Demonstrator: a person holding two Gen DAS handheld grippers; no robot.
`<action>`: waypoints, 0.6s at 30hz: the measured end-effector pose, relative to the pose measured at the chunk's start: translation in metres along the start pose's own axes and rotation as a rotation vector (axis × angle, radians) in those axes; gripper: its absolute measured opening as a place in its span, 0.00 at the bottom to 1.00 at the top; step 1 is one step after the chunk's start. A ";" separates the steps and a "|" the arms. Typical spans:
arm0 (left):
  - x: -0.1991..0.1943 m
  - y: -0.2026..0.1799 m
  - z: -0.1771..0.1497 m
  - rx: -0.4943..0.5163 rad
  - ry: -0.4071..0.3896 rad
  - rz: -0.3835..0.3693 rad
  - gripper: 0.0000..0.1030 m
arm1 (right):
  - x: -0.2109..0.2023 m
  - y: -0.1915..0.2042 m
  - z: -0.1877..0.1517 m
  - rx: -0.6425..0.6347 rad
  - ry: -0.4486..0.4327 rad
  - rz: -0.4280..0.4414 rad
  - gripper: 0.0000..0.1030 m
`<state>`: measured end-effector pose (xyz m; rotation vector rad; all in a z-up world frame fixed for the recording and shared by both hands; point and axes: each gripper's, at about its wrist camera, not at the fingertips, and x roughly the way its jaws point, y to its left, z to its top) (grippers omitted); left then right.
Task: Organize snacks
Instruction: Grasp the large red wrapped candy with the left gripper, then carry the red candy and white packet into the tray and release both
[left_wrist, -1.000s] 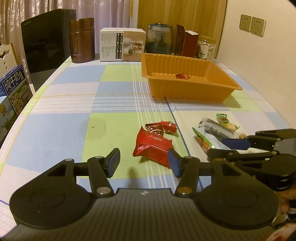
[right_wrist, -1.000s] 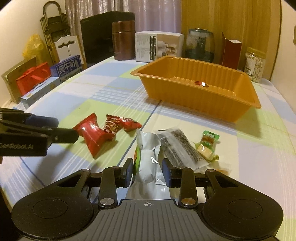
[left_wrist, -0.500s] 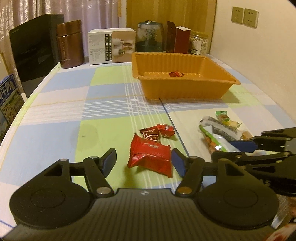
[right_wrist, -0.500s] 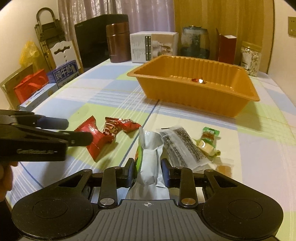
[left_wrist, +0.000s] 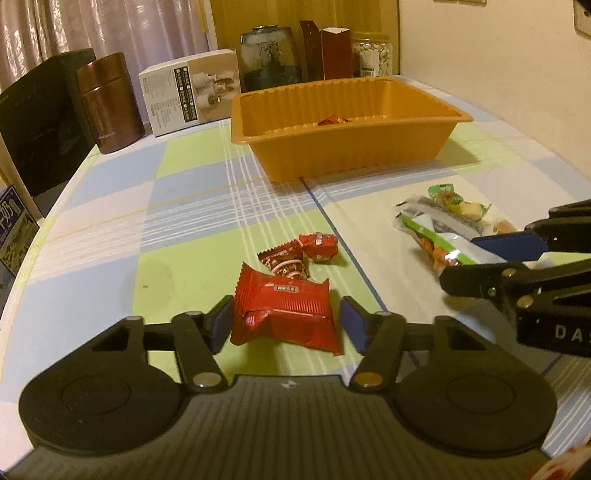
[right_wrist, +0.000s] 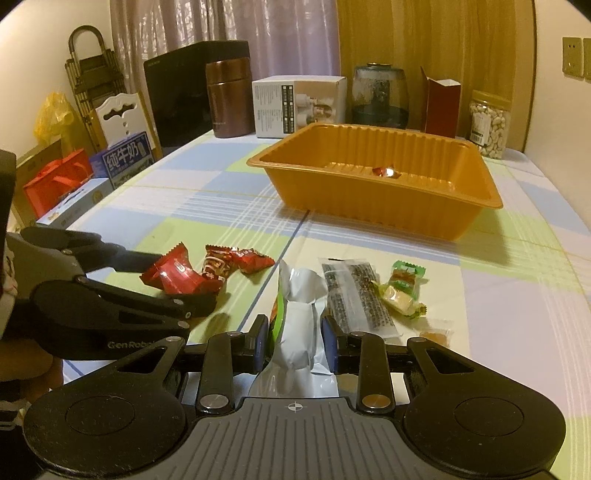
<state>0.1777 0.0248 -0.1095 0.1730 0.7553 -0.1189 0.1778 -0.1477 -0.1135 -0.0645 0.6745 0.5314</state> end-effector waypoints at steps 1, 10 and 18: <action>0.000 0.000 0.000 -0.001 0.000 0.002 0.52 | 0.000 0.000 0.001 0.001 -0.002 0.001 0.31; -0.011 0.004 0.002 -0.050 -0.015 0.003 0.40 | -0.006 0.000 0.002 0.007 -0.027 0.002 0.30; -0.032 0.007 0.014 -0.106 -0.064 -0.020 0.40 | -0.015 0.001 0.005 0.011 -0.067 0.001 0.30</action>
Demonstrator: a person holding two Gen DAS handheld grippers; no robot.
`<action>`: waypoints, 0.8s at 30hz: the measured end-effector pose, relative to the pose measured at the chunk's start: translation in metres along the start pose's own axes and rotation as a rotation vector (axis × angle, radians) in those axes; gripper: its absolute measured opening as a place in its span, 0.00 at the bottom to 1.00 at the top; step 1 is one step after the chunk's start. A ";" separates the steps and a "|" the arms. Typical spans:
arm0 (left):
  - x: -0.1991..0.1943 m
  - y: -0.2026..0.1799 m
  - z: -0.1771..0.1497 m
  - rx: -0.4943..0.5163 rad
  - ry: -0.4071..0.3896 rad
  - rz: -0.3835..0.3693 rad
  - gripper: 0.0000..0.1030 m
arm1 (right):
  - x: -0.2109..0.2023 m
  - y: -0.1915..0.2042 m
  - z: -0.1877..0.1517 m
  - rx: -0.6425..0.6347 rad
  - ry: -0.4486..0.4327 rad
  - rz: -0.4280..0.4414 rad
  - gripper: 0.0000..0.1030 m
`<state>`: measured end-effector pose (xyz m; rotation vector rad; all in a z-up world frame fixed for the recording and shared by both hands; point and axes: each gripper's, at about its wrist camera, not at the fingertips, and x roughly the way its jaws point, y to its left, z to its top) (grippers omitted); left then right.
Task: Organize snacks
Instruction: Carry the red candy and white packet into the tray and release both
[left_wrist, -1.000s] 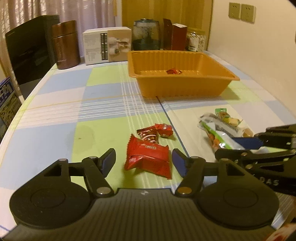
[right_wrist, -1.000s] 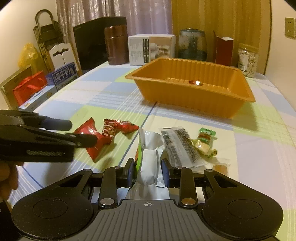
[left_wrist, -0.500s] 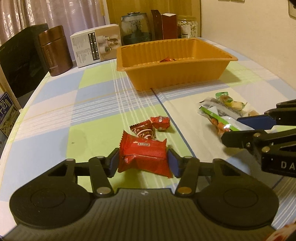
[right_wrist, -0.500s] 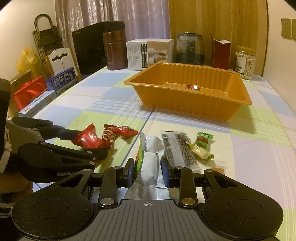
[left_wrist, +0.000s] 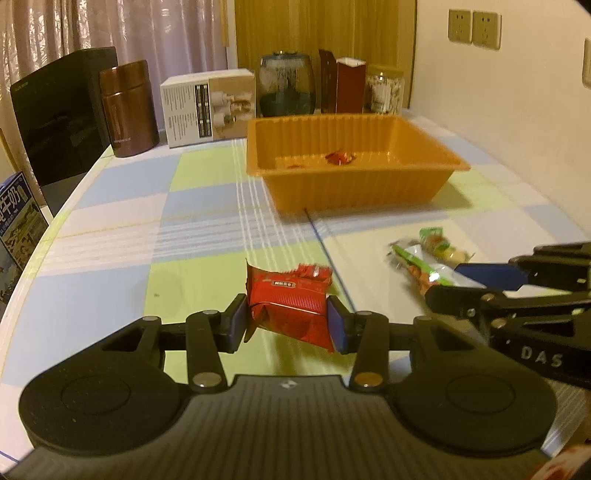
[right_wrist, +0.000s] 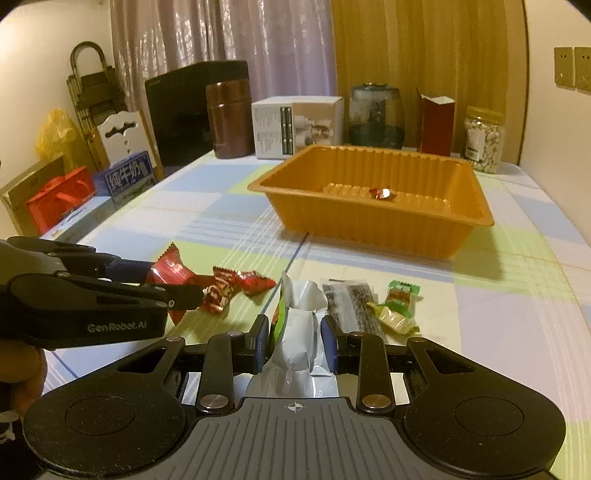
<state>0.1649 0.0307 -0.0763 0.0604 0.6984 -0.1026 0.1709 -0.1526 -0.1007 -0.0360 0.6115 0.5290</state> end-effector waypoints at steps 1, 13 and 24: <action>-0.001 0.000 0.002 -0.004 -0.004 -0.003 0.40 | -0.001 0.000 0.001 0.001 -0.007 -0.003 0.30; -0.006 -0.005 0.029 -0.007 -0.058 -0.047 0.40 | -0.015 -0.015 0.022 0.052 -0.094 -0.045 0.30; 0.014 -0.008 0.090 -0.011 -0.143 -0.109 0.40 | -0.013 -0.043 0.065 0.102 -0.179 -0.106 0.30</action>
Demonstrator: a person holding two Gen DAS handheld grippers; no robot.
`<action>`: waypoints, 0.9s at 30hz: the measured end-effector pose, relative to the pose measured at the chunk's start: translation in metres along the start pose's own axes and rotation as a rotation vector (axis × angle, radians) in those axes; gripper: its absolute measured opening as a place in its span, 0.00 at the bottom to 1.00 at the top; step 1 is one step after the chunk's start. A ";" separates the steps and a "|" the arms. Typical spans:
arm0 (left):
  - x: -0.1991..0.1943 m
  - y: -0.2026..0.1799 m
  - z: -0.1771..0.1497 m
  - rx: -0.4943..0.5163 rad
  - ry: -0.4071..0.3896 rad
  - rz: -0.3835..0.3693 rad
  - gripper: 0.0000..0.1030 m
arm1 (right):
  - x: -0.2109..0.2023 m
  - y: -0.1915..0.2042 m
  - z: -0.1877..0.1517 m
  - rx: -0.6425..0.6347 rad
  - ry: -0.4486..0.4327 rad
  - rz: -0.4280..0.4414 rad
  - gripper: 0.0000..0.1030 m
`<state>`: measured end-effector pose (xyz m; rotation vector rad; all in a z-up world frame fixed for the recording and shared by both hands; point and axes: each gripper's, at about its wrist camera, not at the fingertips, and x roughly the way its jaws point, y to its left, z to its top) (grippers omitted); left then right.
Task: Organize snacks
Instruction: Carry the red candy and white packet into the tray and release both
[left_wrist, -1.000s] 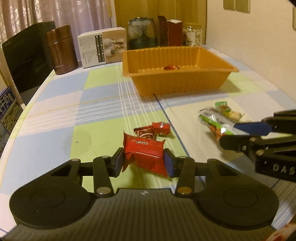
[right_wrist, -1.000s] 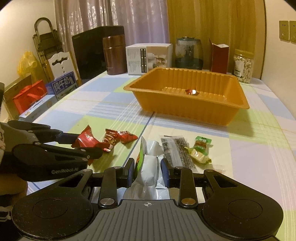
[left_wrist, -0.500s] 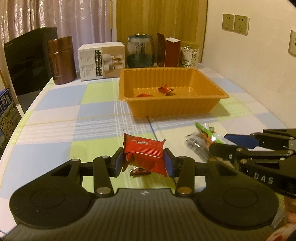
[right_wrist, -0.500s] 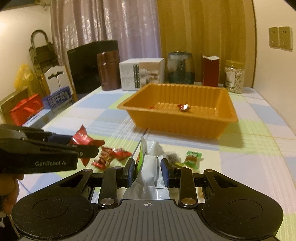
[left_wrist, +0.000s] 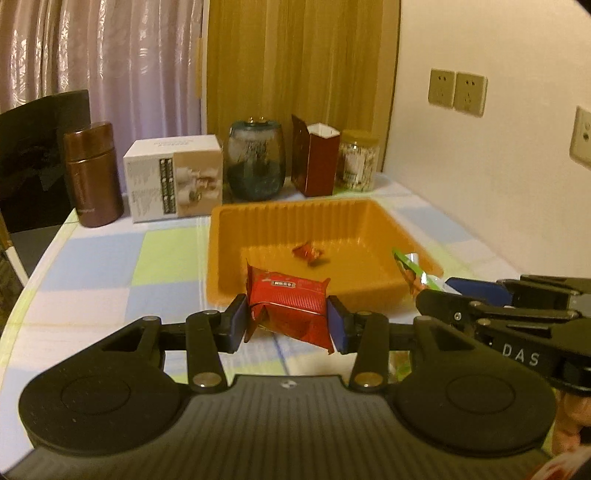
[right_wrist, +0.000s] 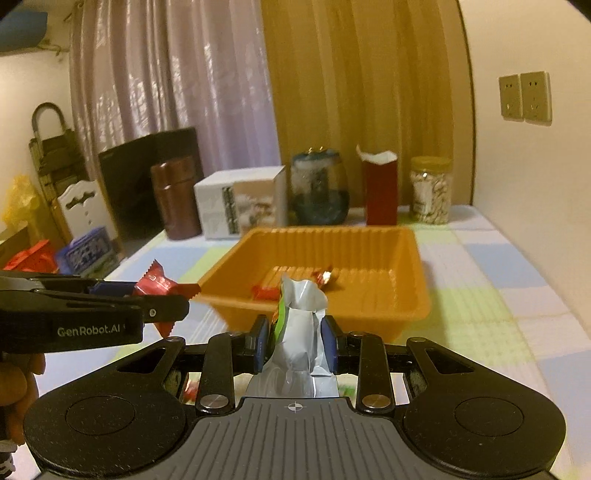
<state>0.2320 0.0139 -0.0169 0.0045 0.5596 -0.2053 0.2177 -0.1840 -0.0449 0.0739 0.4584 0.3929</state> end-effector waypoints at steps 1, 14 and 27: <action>0.005 0.000 0.004 -0.001 -0.003 -0.002 0.40 | 0.003 -0.002 0.004 0.000 -0.007 -0.005 0.30; 0.071 0.005 0.037 -0.057 0.019 -0.056 0.40 | 0.064 -0.036 0.054 0.042 -0.040 -0.066 0.30; 0.120 0.018 0.046 -0.069 0.054 -0.056 0.40 | 0.123 -0.063 0.055 0.093 0.030 -0.107 0.30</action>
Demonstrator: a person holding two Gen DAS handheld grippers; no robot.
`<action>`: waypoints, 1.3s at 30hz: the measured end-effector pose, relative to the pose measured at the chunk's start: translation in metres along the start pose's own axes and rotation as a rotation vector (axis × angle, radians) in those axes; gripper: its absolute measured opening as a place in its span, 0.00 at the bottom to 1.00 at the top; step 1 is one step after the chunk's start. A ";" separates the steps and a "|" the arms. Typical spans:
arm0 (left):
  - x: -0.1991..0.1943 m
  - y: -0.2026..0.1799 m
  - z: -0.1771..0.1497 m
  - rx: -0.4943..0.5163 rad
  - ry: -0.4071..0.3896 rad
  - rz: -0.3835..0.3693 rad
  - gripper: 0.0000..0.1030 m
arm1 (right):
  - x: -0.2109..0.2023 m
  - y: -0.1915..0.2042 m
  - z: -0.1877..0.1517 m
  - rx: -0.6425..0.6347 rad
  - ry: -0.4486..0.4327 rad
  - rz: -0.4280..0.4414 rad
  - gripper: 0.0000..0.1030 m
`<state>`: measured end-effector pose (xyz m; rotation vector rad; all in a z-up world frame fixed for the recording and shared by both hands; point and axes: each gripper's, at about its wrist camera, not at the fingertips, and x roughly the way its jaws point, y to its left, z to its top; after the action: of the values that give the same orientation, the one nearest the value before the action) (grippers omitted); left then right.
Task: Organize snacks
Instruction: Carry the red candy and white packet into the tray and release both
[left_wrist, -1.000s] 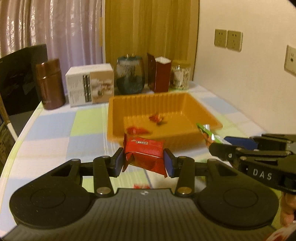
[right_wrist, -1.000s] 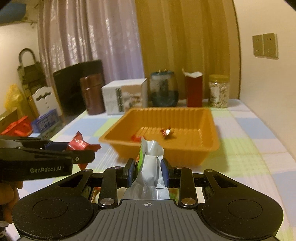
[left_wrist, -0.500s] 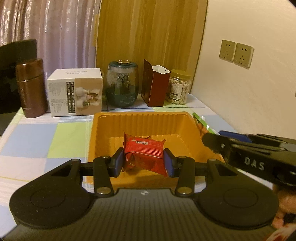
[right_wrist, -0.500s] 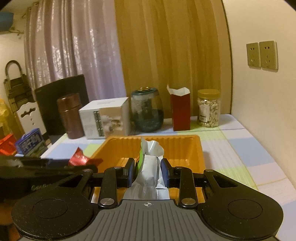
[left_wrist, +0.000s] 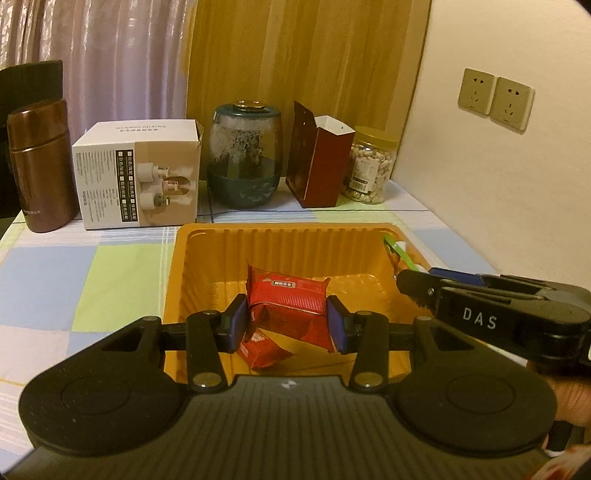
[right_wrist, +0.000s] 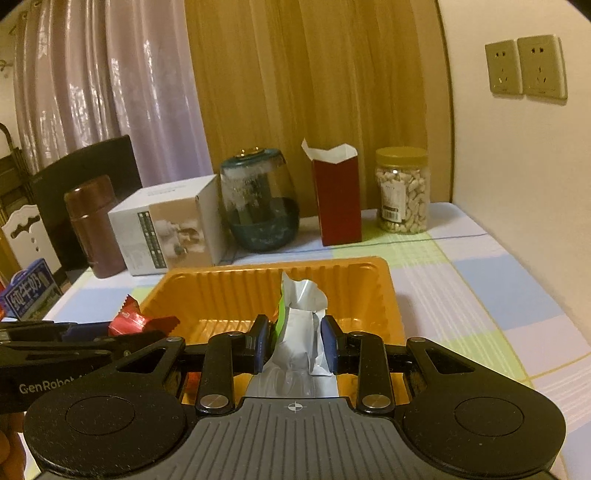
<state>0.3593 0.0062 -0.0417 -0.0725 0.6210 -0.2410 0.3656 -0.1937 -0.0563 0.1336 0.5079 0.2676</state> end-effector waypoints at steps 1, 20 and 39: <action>0.002 0.001 0.000 -0.001 0.003 0.002 0.40 | 0.003 -0.001 0.000 0.003 0.005 -0.001 0.30; 0.016 0.017 -0.002 -0.019 0.019 0.046 0.57 | 0.017 -0.006 -0.002 0.057 0.037 -0.013 0.30; 0.015 0.011 -0.005 0.005 0.018 0.052 0.63 | 0.019 -0.001 -0.002 0.074 0.033 0.020 0.32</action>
<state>0.3705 0.0128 -0.0555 -0.0496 0.6392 -0.1933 0.3806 -0.1890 -0.0670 0.2068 0.5497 0.2708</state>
